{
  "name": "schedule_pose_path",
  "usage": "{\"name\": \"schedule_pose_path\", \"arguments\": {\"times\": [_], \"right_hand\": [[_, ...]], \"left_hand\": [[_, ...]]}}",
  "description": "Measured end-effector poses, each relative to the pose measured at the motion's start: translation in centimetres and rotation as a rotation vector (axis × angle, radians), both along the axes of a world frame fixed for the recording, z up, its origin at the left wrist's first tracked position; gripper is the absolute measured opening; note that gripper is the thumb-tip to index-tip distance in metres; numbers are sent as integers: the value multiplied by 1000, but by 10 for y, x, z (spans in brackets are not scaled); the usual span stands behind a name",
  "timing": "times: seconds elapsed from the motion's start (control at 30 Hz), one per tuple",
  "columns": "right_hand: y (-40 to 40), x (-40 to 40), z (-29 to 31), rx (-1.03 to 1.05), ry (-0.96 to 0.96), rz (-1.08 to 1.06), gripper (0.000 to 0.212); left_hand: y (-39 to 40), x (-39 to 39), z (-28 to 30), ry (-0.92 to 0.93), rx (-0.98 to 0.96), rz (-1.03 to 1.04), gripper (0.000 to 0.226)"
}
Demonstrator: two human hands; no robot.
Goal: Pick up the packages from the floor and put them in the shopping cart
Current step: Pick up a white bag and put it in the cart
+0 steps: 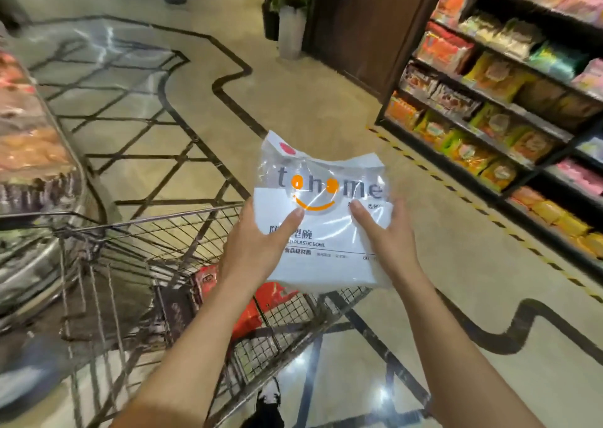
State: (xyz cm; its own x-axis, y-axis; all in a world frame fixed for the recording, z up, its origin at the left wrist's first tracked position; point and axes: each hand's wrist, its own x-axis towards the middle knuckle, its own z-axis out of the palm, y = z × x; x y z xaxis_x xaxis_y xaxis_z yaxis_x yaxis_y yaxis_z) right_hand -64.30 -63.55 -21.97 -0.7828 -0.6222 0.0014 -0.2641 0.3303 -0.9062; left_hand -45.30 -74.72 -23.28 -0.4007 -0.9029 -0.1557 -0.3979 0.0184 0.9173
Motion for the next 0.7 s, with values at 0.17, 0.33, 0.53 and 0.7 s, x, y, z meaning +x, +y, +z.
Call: {"name": "schedule_pose_path", "arguments": {"times": [0.17,0.33,0.53,0.7], "right_hand": [[-38,-8,-57,101,-63,145,48],[-71,1,-113,214,-177,307,56],[-122,-8,-212,367,-250,463,78],[-159,-12,-275,448,-307,523,91]], "left_hand": [[-18,0,-67,51,159,108,65],[-26,16,-137,54,328,209,83],[-42,13,-204,75,497,394,83],[-59,10,-261,71,593,536,76]]}}
